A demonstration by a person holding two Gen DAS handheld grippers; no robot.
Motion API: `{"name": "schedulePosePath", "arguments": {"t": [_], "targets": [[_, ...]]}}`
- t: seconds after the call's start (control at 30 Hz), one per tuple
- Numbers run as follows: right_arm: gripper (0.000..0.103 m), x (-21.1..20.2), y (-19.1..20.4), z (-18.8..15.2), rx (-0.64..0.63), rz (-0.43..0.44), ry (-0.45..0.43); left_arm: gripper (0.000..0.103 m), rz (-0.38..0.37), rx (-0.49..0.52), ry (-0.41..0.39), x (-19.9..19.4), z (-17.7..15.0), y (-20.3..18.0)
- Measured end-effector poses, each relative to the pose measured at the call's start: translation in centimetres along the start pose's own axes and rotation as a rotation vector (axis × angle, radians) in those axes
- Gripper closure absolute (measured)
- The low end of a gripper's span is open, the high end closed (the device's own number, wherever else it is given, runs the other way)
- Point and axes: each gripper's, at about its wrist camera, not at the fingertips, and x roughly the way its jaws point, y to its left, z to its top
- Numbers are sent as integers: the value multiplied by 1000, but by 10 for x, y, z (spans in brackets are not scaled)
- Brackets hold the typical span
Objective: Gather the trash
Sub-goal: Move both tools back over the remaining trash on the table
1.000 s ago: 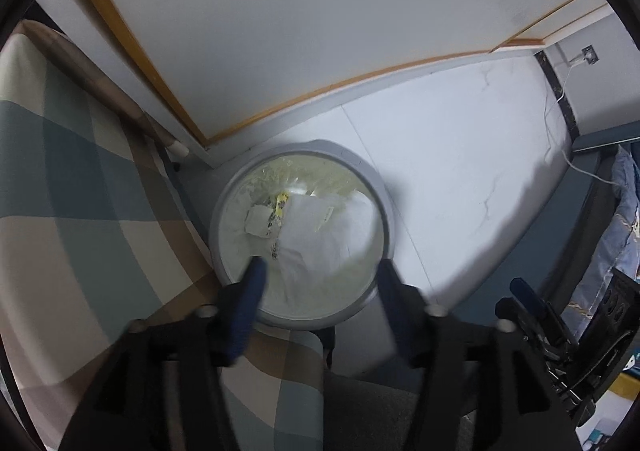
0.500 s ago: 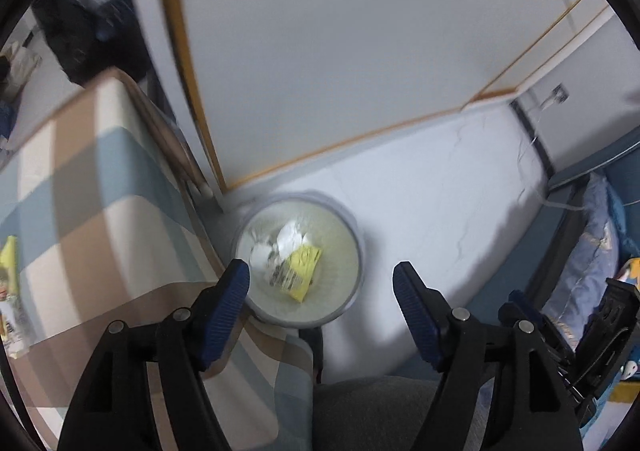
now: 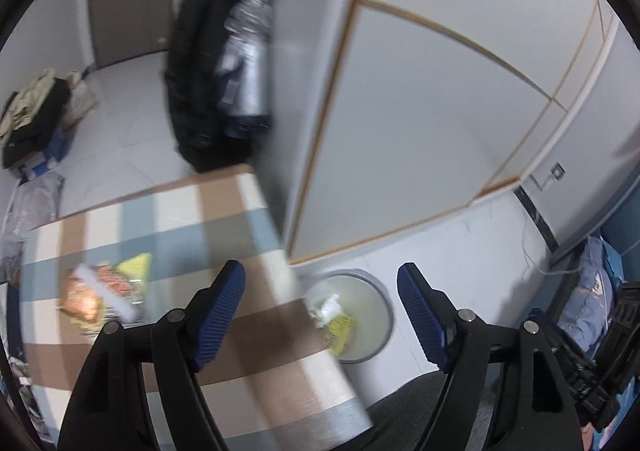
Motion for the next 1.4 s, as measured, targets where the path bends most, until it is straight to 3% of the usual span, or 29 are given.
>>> {"name": "schedulePosePath", "arguments": {"t": [0.43,0.57,0.67,0.8,1.03,1.4], "targets": [[11,15,119,-16,-232,142,8,20,130,-143,-105,-67,-17,103],[11,31,154,-19,-267,159,35,12,174,-210,-149,-79,-24,140],[11,45,176,-21,-290,182,44,11,259,-255,-165,-79,-33,171],[12,63,203,-24,-340,244,68,11,252,-322,-160,-74,-48,209],[13,102,248,-34,-454,239,141,11,251,-383,-174,-60,-69,258],[30,179,328,-56,-687,250,305,11,232,-504,-126,-48,-81,306]]}}
